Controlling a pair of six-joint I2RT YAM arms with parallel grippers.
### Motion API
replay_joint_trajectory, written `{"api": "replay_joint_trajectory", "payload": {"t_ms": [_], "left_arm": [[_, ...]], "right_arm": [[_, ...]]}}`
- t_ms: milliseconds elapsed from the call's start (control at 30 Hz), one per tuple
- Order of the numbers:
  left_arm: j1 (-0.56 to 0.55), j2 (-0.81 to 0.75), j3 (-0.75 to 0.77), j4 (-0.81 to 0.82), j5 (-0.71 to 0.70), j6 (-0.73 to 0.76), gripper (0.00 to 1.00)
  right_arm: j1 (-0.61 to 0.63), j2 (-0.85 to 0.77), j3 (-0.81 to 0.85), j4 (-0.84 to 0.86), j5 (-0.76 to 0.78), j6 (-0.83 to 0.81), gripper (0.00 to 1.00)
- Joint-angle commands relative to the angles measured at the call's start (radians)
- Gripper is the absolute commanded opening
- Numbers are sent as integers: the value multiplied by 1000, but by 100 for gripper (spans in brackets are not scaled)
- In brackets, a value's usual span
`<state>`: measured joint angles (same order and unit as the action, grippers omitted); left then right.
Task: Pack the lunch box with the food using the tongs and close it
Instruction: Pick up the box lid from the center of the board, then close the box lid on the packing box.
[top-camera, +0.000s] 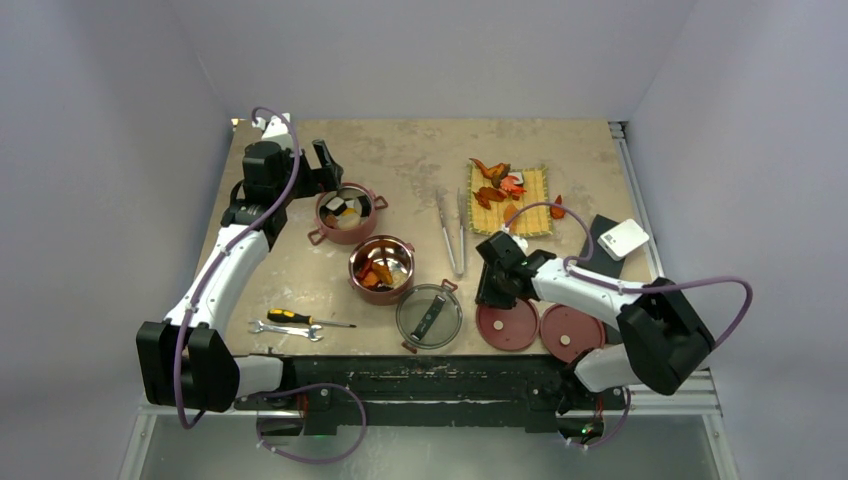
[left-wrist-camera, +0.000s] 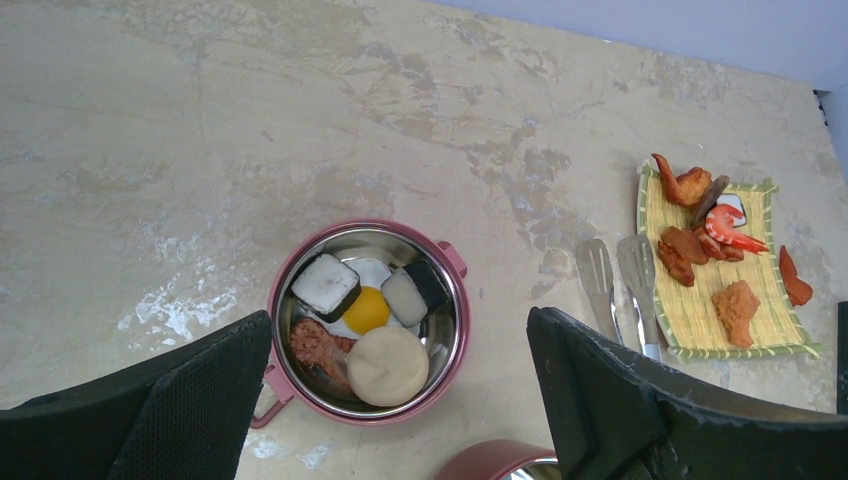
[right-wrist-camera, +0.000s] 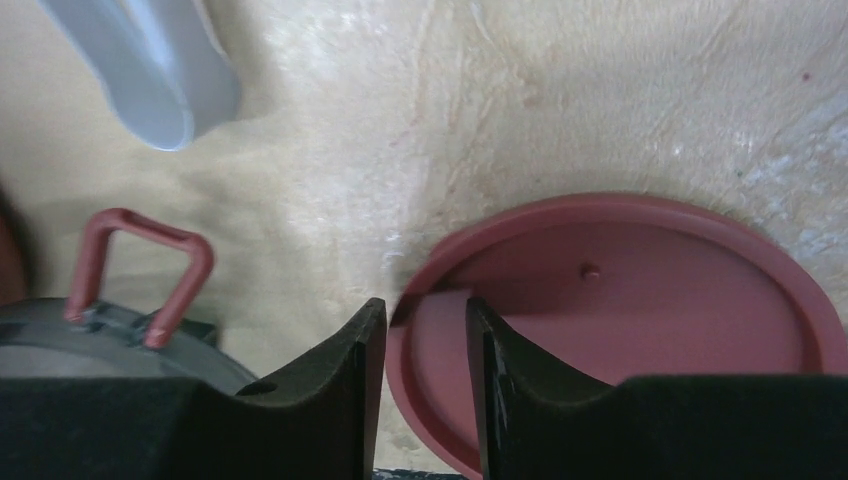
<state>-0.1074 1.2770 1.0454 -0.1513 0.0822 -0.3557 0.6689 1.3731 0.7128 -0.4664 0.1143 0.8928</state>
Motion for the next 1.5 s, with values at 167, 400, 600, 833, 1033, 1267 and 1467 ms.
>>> {"api": "replay_joint_trajectory", "payload": {"t_ms": [167, 400, 600, 833, 1033, 1267, 1467], "left_arm": [[-5, -23, 33, 22, -1, 5, 99], [-5, -33, 32, 21, -14, 9, 99], [-5, -41, 33, 22, -13, 9, 99], [-5, -45, 33, 21, -15, 11, 99], [-5, -39, 38, 14, -29, 15, 99], [-3, -37, 46, -3, -62, 16, 99], [12, -67, 41, -14, -165, 17, 99]], "right_arm": [[57, 73, 39, -18, 70, 64, 37], [72, 48, 51, 49, 59, 97, 0], [72, -41, 60, 23, 120, 92, 0], [74, -195, 126, -35, 218, 92, 0], [84, -244, 264, 128, 81, -233, 0], [186, 39, 606, 149, -98, -375, 0], [320, 338, 888, 54, -84, -428, 0]]}}
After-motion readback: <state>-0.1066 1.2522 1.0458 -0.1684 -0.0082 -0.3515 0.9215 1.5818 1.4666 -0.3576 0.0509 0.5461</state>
